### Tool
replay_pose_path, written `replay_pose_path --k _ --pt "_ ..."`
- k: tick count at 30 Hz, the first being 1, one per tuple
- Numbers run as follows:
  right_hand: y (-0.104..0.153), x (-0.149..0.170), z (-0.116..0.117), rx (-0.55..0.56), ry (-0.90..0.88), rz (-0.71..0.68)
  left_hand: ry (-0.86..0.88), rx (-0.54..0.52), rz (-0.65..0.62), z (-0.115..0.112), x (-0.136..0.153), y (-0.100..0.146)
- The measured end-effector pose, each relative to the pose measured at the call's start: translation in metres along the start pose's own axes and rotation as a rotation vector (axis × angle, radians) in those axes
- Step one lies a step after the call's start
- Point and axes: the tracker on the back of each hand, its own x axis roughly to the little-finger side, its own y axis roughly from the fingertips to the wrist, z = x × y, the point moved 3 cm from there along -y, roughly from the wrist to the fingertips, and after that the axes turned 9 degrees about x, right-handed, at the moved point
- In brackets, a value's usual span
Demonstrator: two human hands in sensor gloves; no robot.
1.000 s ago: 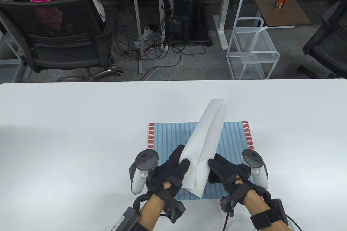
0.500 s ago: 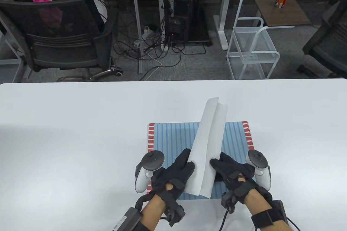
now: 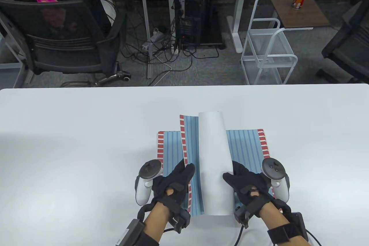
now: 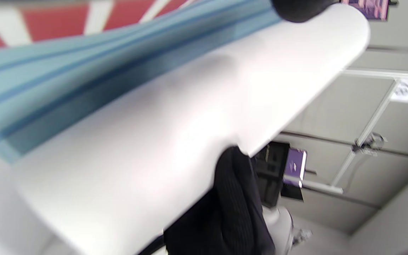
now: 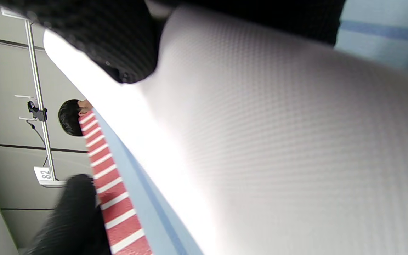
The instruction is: Unroll mouse pads and stack together
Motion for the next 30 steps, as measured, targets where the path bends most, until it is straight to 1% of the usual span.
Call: replay_pose_path --k 3,7,10,13,15,19,20,22,24,26,30 --pt "0.000 0.001 0.002 -0.017 -0.014 0.006 0.039 -0.048 0.026 0.009 0.006 0.000" --pt "-0.002 0.008 0.003 -0.053 -0.054 0.050 -0.003 -0.105 0.015 0.016 0.002 0.003" --pt "-0.003 0.015 0.002 -0.075 -0.090 0.095 -0.061 -0.105 -0.018 0.015 -0.007 0.005" --pt "-0.005 0.021 0.001 -0.088 -0.118 0.121 -0.140 -0.126 -0.055 0.012 -0.018 0.008" --pt "-0.005 0.025 0.002 -0.100 -0.139 0.139 -0.203 -0.134 -0.096 0.009 -0.028 0.012" --pt "-0.005 0.028 0.009 -0.149 -0.156 0.152 -0.272 -0.159 -0.150 0.005 -0.043 0.018" --pt "-0.005 0.028 0.013 -0.162 -0.155 0.151 -0.311 -0.181 -0.172 0.003 -0.049 0.022" --pt "-0.005 0.029 0.016 -0.177 -0.149 0.152 -0.327 -0.184 -0.186 0.003 -0.052 0.024" --pt "-0.004 0.031 0.022 -0.235 -0.162 0.160 -0.333 -0.180 -0.209 0.002 -0.057 0.027" --pt "-0.004 0.033 0.026 -0.266 -0.178 0.170 -0.346 -0.176 -0.223 0.002 -0.061 0.029" --pt "-0.004 0.034 0.026 -0.267 -0.183 0.172 -0.408 -0.168 -0.251 -0.001 -0.070 0.032"
